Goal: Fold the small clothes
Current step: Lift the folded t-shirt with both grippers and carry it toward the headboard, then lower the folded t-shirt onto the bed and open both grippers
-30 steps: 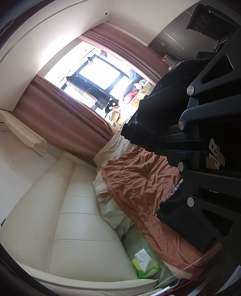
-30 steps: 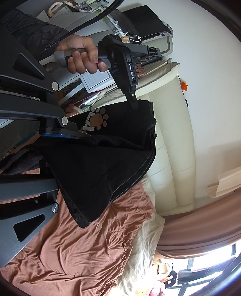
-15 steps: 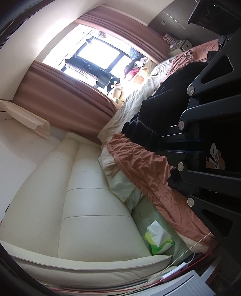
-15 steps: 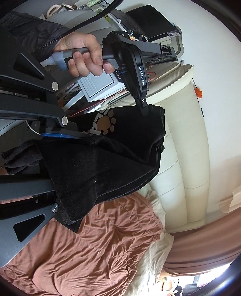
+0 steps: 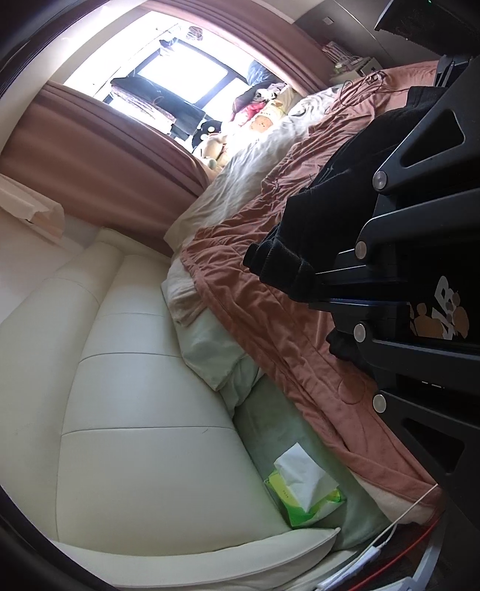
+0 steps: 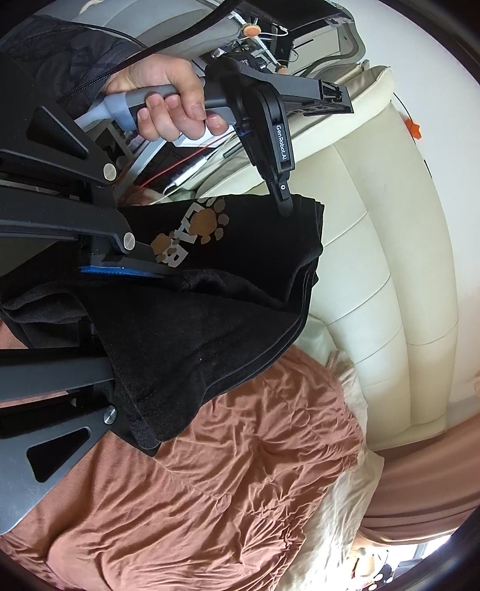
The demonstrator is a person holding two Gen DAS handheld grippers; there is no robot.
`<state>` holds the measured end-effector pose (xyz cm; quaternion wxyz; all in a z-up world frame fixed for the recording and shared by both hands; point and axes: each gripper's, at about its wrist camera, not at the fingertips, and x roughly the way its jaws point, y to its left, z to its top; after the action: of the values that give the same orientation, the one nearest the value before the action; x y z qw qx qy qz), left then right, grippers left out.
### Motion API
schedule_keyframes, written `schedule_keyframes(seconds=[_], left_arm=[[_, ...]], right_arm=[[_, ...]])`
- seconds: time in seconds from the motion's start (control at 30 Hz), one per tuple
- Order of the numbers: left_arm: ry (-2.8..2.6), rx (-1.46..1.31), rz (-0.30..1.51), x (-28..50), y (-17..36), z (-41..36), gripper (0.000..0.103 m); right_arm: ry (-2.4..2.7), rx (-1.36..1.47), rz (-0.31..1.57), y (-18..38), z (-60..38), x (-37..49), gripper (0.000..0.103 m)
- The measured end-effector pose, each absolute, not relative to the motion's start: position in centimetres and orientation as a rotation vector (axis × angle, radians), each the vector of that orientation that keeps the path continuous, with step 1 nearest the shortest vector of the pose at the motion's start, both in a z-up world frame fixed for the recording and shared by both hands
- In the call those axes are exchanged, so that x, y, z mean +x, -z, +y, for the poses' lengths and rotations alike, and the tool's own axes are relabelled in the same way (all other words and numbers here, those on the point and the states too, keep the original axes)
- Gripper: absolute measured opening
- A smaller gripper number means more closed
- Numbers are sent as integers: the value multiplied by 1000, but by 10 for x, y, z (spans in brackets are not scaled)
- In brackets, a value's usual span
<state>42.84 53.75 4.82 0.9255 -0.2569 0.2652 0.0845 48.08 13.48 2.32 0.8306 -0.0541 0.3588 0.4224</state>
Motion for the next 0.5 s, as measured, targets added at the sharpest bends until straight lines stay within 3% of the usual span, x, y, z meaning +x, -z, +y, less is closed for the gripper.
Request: schedule_keyframes(seconds=[0.5], left_arm=[[-231,-500,712,535,47,538,5]], right_arm=[[-866,-64,886,53,170,580,11]])
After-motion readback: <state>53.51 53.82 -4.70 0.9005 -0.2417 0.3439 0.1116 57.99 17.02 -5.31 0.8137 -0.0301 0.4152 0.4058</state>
